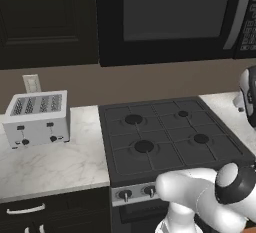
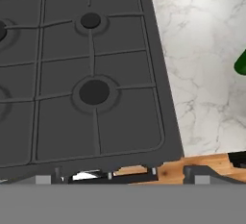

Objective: Pick the cup and bowl from the counter and place them on the counter next to the sink.

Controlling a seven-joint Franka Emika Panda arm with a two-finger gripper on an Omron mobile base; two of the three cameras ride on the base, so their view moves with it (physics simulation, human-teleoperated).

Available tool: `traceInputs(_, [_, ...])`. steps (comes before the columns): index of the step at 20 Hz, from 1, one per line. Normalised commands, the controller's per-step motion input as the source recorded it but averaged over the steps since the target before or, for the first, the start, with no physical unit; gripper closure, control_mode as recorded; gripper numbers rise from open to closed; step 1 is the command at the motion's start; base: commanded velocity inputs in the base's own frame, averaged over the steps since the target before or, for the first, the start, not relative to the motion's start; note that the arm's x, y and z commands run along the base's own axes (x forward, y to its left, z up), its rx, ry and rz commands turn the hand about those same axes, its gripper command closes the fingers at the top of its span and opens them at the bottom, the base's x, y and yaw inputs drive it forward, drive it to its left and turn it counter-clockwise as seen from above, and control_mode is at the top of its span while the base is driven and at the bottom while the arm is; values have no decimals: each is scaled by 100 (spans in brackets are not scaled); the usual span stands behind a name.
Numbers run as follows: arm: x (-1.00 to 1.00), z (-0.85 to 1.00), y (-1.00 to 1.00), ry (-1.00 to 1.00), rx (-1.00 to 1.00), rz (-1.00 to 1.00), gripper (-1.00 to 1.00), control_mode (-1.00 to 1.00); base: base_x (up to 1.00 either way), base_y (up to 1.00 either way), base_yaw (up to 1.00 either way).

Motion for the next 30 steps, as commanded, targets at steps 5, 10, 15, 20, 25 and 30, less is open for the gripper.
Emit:
traceInputs(5, [0,-15,-62,0,0,-6,-100,-100,0,0,0])
traceInputs(10, [0,-6,-58,-1,0,-4,-100,-100,0,0,0])
traceInputs(15, [0,-11,-59,0,0,-4,-100,-100,0,0,0])
traceInputs(20, [1,-3,-59,0,0,-4,-100,-100,0,0,0])
traceInputs(25, [0,0,-50,0,-2,-6,-100,-100,0,0,0])
traceInputs(30, [0,0,-24,0,-2,-3,-100,-100,0,0,0])
